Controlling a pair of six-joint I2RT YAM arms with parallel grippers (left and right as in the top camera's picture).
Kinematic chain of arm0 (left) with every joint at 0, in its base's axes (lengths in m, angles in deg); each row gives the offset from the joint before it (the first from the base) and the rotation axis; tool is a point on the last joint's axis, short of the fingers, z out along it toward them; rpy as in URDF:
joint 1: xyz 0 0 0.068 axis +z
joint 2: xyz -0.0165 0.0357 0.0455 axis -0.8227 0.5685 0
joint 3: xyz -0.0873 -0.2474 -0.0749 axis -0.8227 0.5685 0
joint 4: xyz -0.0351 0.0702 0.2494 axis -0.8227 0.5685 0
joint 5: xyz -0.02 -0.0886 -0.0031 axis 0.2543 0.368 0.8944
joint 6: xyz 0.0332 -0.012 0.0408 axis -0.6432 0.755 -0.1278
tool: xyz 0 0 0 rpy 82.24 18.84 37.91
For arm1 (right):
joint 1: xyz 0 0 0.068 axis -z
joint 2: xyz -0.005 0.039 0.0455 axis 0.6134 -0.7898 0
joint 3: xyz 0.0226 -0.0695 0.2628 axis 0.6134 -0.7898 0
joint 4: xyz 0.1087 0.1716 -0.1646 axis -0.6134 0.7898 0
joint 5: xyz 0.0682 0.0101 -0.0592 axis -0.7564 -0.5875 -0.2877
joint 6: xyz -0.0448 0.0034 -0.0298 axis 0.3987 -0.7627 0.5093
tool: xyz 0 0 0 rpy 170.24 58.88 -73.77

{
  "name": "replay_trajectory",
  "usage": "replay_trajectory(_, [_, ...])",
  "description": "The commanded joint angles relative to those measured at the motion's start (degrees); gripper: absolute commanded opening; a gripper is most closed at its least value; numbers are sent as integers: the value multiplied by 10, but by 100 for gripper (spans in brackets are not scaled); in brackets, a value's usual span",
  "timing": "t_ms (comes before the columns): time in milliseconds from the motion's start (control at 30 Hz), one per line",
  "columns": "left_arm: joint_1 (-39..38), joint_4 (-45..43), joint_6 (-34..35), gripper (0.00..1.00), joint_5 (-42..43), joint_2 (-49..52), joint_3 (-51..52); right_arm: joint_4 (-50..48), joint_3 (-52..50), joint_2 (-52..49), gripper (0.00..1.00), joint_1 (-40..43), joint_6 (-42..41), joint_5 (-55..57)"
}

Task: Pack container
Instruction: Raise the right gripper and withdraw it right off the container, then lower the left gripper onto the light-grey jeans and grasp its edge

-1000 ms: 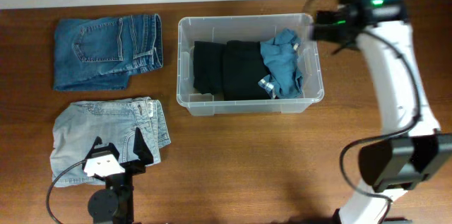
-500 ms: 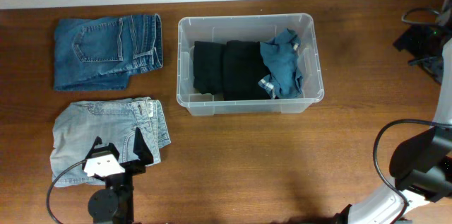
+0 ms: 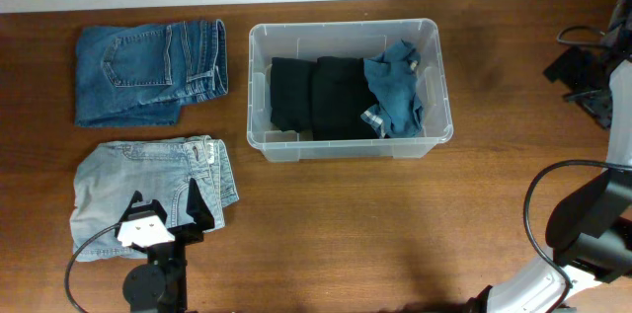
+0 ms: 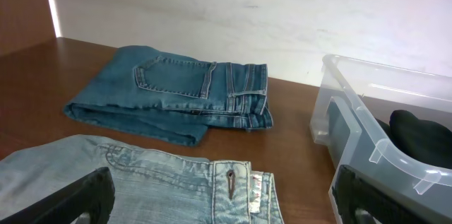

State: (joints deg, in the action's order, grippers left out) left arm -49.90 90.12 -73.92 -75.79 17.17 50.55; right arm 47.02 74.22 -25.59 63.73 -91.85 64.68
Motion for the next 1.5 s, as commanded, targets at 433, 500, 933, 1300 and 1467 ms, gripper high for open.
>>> replay_trajectory(433, [3, 3, -5, 100, -3, -3, 1, 12, -8, 1, 98, 1, -7, 14])
replay_trajectory(500, [3, 3, -5, 99, 0, -3, 1, 12, -8, 1, 98, 1, -7, 14])
replay_trajectory(933, [3, -89, 1, 99, 0, -3, -2, 12, -8, 1, 98, 1, -7, 14])
replay_trajectory(1300, [3, -16, -36, 100, -22, 57, -167, 12, -8, 1, 98, 1, -7, 14])
replay_trajectory(1467, [3, 113, -60, 99, -34, 197, -313, 12, -8, 1, 98, 1, -7, 14])
